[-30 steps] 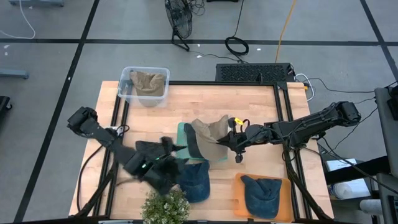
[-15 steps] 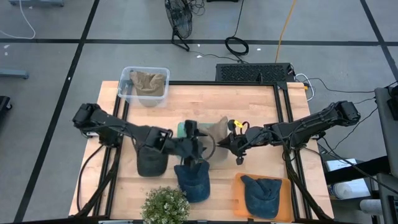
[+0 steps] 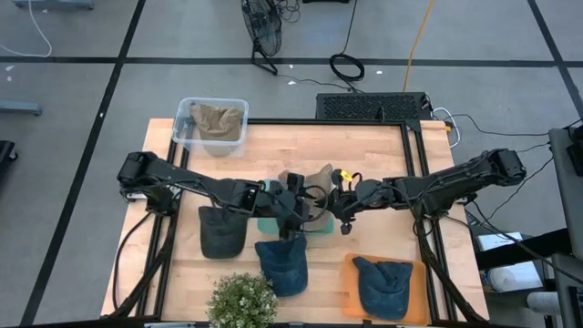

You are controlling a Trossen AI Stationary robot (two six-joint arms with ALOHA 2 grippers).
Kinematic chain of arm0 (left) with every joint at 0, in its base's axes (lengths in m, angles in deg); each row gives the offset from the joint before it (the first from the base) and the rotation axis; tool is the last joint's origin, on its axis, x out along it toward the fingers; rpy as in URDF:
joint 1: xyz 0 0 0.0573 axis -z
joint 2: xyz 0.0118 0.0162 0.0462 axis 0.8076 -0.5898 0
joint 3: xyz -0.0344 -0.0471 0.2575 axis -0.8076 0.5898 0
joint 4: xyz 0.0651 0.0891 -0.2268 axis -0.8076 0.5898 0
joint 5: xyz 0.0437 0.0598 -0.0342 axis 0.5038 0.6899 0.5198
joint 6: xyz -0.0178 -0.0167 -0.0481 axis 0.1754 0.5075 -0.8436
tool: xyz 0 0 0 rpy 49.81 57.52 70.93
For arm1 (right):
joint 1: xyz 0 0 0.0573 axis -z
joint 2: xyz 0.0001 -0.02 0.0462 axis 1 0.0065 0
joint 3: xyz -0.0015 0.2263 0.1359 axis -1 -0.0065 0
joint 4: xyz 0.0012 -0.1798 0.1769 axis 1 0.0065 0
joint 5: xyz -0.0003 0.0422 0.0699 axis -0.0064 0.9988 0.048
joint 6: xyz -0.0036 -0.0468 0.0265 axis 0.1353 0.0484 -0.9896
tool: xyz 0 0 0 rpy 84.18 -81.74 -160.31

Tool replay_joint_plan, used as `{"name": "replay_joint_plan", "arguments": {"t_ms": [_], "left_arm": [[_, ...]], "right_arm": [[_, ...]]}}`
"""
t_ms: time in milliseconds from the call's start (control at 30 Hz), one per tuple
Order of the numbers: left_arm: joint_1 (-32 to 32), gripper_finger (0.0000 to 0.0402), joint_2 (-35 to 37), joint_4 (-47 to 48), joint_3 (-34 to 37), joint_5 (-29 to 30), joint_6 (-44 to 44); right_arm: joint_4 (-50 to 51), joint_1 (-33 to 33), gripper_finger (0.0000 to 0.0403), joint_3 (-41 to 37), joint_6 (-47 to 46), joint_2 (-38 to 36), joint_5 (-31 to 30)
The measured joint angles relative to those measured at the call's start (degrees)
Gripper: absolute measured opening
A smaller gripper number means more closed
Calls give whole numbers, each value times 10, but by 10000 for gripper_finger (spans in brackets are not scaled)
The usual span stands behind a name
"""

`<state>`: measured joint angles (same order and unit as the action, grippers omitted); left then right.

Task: Pick & Place hat
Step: Put the brown cap into the transparent bin

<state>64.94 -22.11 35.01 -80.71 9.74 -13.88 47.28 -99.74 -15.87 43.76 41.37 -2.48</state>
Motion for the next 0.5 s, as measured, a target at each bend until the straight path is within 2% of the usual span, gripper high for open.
{"name": "replay_joint_plan", "arguments": {"t_ms": [200,500], "left_arm": [[-15,257,-19,5,0,46,-16],[-18,257,-21,13,0,48,-36]], "right_arm": [[-12,0,0,-1,13,18,13],[-12,4,0,-1,13,18,11]]}}
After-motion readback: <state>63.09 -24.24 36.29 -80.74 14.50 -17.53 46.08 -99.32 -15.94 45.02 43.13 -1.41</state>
